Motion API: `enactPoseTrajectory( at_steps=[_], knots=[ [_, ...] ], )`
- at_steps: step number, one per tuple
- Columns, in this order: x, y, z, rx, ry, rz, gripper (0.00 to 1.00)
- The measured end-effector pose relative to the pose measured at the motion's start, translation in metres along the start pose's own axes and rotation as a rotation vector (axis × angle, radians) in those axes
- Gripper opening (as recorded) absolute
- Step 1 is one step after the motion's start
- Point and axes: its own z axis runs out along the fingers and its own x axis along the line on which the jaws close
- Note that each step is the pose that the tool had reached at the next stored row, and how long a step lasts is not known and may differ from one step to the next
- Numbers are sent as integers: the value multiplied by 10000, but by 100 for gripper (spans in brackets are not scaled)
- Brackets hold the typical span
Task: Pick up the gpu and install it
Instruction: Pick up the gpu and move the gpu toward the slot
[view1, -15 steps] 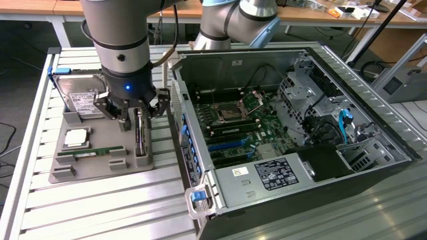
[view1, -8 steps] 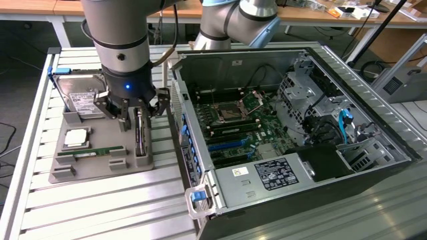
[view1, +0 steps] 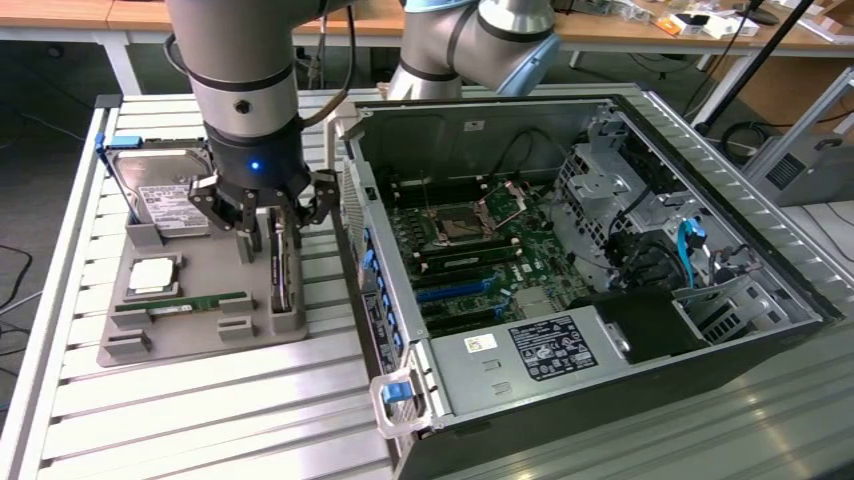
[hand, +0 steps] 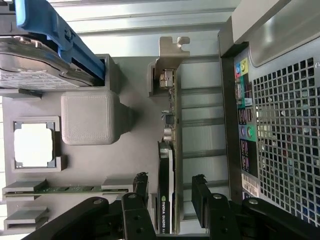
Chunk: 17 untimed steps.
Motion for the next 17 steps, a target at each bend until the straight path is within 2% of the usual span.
enactPoseTrajectory(
  at_steps=[6, 17],
  knots=[
    [6, 78, 34, 10, -2, -1, 48],
    [14, 152, 136, 16, -3, -5, 48]
  ],
)
